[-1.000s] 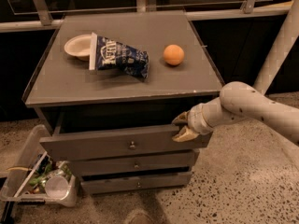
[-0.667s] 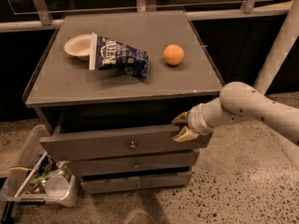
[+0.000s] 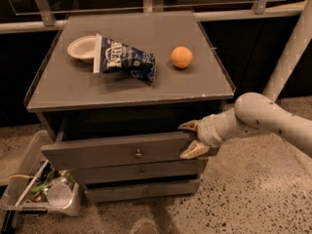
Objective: Open top drawer
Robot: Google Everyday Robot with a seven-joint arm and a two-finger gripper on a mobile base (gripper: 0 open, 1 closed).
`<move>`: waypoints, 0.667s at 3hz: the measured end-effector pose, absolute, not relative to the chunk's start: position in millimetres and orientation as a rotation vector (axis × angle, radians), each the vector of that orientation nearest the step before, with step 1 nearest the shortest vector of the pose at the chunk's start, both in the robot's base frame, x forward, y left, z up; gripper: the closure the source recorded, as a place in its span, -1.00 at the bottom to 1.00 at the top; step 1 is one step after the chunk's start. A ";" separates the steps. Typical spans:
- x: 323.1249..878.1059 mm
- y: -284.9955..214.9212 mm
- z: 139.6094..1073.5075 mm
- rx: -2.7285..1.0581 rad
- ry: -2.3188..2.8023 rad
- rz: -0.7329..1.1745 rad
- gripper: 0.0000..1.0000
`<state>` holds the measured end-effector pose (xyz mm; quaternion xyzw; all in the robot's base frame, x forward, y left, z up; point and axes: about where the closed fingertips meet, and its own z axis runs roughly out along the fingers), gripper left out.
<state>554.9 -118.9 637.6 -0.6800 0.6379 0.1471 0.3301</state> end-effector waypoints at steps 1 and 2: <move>553.5 -119.8 638.2 -1.776 1.668 0.387 -0.72; 525.5 -133.8 631.0 -1.751 1.651 0.405 -0.27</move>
Offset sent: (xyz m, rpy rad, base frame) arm -0.1910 -0.1016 -0.0443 0.2123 -0.0401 -0.0199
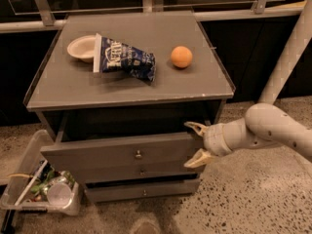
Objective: Open top drawer
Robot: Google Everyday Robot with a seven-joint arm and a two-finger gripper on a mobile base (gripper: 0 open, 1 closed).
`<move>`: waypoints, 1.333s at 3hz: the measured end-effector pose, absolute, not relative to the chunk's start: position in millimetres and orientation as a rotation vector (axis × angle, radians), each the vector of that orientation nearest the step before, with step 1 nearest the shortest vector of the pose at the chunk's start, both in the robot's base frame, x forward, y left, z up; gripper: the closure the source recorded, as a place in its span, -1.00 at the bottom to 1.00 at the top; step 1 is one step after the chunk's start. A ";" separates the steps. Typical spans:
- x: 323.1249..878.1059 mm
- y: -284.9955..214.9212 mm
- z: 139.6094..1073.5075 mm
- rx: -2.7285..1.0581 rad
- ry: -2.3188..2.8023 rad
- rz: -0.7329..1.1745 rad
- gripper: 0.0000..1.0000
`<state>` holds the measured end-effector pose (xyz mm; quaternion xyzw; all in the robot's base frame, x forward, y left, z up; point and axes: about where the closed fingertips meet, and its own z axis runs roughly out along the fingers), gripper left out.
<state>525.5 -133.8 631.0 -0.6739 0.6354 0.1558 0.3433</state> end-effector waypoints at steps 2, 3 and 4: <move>527.3 -132.4 643.0 -1.751 1.651 0.405 0.66; 527.2 -132.3 646.9 -1.751 1.650 0.404 1.00; 517.4 -126.8 658.5 -1.749 1.620 0.399 1.00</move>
Offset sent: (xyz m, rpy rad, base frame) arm -0.2424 -0.0983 0.0005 0.0301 -0.0898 0.0135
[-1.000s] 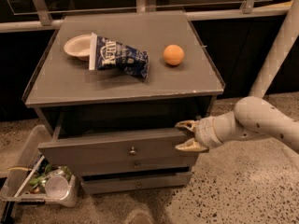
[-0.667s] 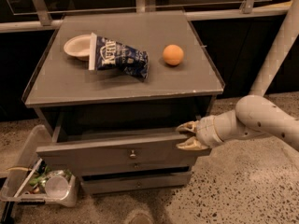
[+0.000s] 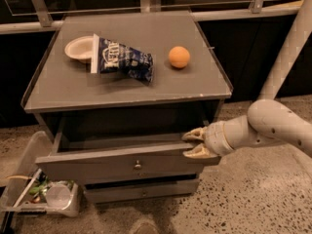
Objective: Open top drawer
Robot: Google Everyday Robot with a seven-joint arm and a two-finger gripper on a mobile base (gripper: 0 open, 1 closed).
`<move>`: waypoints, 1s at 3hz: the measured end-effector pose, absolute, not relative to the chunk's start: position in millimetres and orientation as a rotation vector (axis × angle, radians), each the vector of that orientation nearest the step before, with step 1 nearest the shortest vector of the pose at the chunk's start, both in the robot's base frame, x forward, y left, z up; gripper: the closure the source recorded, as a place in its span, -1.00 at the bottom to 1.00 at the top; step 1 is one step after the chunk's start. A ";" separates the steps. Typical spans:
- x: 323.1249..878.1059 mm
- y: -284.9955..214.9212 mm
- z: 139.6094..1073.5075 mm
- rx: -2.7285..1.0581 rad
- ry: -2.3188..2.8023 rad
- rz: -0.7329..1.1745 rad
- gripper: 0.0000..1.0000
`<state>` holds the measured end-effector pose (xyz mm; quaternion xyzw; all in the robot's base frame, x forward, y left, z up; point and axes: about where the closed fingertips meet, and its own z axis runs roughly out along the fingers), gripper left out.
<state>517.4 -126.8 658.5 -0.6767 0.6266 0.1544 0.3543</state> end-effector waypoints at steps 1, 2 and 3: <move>517.4 -126.7 658.4 -1.750 1.620 0.400 0.65; 517.4 -126.7 658.4 -1.750 1.620 0.400 0.19; 517.4 -126.6 658.4 -1.750 1.620 0.400 -0.30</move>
Offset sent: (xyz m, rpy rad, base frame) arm 0.0000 0.0001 -0.0001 0.0001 0.0001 0.0003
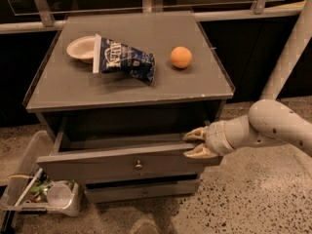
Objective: Open top drawer
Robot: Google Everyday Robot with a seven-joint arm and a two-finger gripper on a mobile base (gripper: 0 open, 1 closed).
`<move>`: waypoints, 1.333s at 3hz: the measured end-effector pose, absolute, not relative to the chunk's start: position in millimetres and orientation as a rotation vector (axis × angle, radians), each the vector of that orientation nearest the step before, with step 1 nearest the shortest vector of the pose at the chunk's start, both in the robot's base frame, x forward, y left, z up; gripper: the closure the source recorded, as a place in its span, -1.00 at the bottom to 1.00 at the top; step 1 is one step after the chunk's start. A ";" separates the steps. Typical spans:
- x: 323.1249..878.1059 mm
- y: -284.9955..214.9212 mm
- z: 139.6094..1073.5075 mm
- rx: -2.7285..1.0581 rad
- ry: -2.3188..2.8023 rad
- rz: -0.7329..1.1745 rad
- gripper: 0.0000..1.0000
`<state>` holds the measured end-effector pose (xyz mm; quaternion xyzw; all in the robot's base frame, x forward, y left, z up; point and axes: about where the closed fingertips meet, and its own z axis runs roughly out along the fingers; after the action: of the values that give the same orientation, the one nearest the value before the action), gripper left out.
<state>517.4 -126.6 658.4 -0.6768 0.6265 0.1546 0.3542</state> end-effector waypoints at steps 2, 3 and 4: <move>503.7 -130.6 649.0 -1.731 1.618 0.423 -1.00; 477.6 -139.9 633.3 -1.680 1.624 0.461 -1.00; 464.2 -144.1 629.5 -1.674 1.630 0.464 -0.65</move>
Offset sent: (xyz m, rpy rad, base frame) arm -0.0336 -0.0137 -0.0219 0.0545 0.0188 -0.0136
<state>464.2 -144.1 629.5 -0.6528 0.6355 0.1811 0.3705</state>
